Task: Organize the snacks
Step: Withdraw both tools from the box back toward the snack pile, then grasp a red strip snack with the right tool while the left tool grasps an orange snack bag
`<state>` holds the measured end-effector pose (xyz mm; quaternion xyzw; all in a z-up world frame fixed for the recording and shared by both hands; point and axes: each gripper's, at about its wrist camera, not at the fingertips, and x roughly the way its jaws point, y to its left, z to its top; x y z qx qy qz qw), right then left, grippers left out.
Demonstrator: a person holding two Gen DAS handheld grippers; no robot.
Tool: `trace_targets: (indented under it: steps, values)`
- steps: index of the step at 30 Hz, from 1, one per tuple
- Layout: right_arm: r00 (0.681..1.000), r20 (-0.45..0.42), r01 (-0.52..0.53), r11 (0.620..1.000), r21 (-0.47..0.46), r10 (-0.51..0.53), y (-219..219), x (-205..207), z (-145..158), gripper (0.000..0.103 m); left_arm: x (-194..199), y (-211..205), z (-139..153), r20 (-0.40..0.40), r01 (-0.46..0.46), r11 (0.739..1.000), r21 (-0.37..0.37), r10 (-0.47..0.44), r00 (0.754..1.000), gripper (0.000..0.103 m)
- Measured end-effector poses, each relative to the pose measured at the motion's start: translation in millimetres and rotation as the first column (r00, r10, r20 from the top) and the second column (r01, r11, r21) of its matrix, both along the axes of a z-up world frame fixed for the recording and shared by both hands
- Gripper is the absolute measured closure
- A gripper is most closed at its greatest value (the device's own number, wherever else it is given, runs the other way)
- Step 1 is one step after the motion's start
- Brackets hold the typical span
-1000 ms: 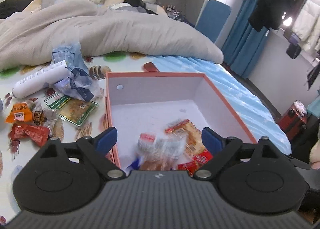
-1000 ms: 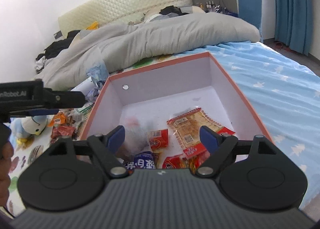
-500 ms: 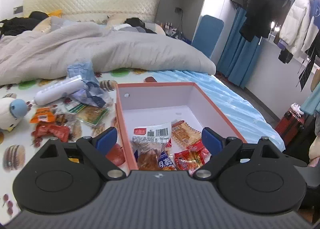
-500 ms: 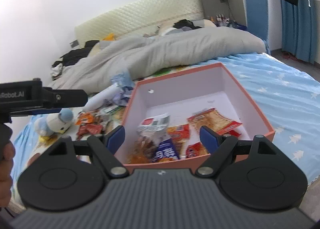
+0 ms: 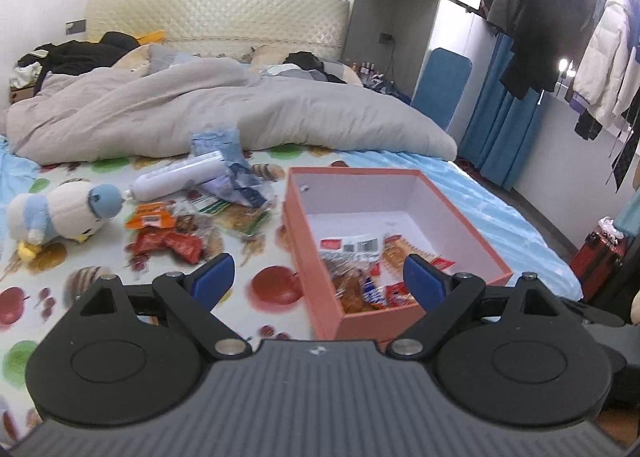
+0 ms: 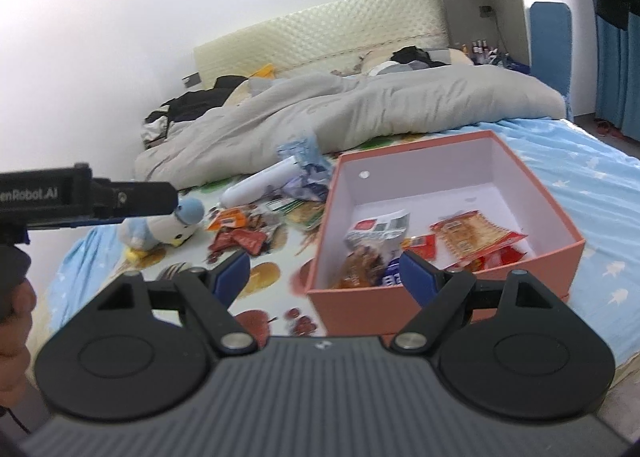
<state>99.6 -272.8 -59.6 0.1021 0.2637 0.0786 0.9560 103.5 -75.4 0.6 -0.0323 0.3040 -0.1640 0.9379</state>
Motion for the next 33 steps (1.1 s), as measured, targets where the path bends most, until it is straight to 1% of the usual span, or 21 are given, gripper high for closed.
trace_targets:
  steps: [5,9,11,14,18,24,26,29,31,33]
  values:
    - [0.999,-0.008,-0.048,0.999,0.021,0.048,20,-9,-3,0.020,-24,28,-2,0.010,-0.031,0.999,0.010,0.030,0.999,0.009]
    - [0.997,-0.021,-0.073,0.997,-0.011,0.072,35,-15,-10,0.020,-41,49,-8,0.011,-0.088,0.996,-0.007,0.088,0.996,0.009]
    - [0.997,-0.029,-0.078,0.997,-0.012,0.078,40,-18,-14,0.020,-47,59,-15,-0.002,-0.113,0.994,-0.016,0.113,0.994,0.009]
    - [0.996,-0.044,-0.082,0.997,-0.004,0.082,46,-23,-22,0.020,-51,73,-23,-0.014,-0.153,0.988,-0.017,0.152,0.988,0.009]
    - [0.993,-0.063,-0.100,0.995,-0.017,0.099,56,-25,-28,0.020,-53,87,-31,-0.039,-0.181,0.983,-0.015,0.181,0.983,0.009]
    - [0.992,-0.035,-0.121,0.992,-0.020,0.120,60,-29,-27,0.020,-60,94,-34,-0.037,-0.215,0.977,0.003,0.215,0.976,0.009]
    - [0.991,-0.035,-0.126,0.992,-0.015,0.125,61,-30,-28,0.020,-62,96,-35,-0.042,-0.230,0.973,-0.007,0.230,0.972,0.009]
    - [0.988,-0.039,-0.150,0.988,-0.032,0.149,64,-33,-27,0.020,-63,99,-39,-0.054,-0.256,0.966,-0.034,0.254,0.966,0.009]
    - [0.985,-0.045,-0.170,0.985,-0.041,0.168,66,-34,-25,0.020,-60,106,-43,-0.063,-0.263,0.962,-0.070,0.259,0.964,0.009]
    - [0.984,-0.035,-0.179,0.981,-0.077,0.177,72,-35,-22,0.020,-52,113,-50,-0.075,-0.270,0.959,-0.091,0.264,0.962,0.009]
